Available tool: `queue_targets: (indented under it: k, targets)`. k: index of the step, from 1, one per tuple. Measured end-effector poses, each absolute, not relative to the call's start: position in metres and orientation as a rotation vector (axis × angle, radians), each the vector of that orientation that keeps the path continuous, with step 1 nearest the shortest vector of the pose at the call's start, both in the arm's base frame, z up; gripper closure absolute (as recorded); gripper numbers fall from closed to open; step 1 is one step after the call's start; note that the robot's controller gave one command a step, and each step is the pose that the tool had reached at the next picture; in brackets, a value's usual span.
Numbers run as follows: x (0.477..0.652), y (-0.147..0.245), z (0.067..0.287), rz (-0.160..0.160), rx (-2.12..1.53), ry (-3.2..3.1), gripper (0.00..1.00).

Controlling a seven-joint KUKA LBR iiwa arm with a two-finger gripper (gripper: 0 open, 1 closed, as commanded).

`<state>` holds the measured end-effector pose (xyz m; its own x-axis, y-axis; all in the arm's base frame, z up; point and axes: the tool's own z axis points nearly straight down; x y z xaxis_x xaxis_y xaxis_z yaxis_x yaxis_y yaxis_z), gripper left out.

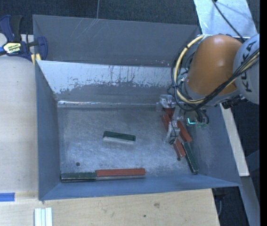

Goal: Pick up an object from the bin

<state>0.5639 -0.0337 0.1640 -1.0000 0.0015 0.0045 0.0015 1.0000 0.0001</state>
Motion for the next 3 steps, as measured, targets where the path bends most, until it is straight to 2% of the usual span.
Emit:
queue_targets:
  k: [1,2,3]
  targets:
    - [0.547,0.015,0.107,-0.004,0.027,-3.137,0.00]
    - [0.519,0.094,0.068,-0.006,0.084,-3.138,0.00]
    - [0.522,0.089,0.071,-0.001,0.074,-3.146,1.00]
